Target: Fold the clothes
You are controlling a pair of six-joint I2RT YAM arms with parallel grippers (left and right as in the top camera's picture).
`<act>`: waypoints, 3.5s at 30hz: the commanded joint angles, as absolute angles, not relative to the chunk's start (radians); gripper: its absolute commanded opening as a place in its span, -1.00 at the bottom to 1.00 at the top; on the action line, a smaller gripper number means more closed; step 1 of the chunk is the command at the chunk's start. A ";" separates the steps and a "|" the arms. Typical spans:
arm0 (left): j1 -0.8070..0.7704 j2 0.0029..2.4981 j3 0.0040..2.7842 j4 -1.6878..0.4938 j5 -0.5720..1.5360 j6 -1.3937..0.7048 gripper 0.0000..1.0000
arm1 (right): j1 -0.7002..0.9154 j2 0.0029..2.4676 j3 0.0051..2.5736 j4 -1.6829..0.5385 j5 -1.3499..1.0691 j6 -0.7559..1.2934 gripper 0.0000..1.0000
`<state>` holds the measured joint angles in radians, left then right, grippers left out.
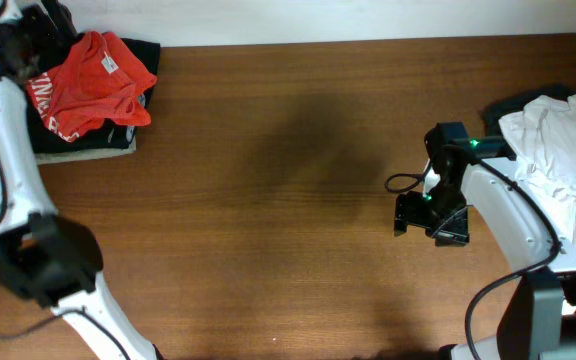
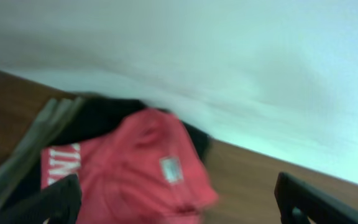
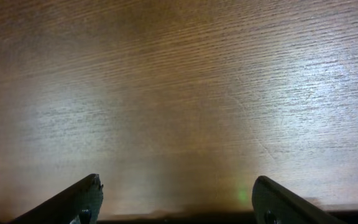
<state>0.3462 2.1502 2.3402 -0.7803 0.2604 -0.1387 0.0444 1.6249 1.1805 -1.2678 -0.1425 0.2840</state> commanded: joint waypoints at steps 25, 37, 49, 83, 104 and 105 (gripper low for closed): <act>0.047 1.534 2.163 -1.542 0.477 0.064 0.98 | 0.039 0.458 1.189 -1.406 -0.067 0.293 0.97; -0.069 0.847 1.221 -0.936 0.313 -0.056 0.98 | 0.039 0.458 1.181 -1.354 -0.067 0.292 0.97; -0.069 0.610 1.014 -0.823 0.239 -0.056 0.98 | 0.039 0.458 1.181 -1.354 -0.067 0.293 0.97; -0.069 0.610 1.014 -0.824 0.239 -0.056 0.99 | 0.038 0.279 0.820 -0.958 0.042 0.161 0.97; -0.069 0.610 1.014 -0.824 0.239 -0.056 0.98 | 0.038 0.003 0.006 -0.027 0.043 0.160 0.97; -0.069 0.610 1.014 -0.824 0.239 -0.056 0.98 | 0.036 0.003 0.006 -0.020 0.044 0.160 0.97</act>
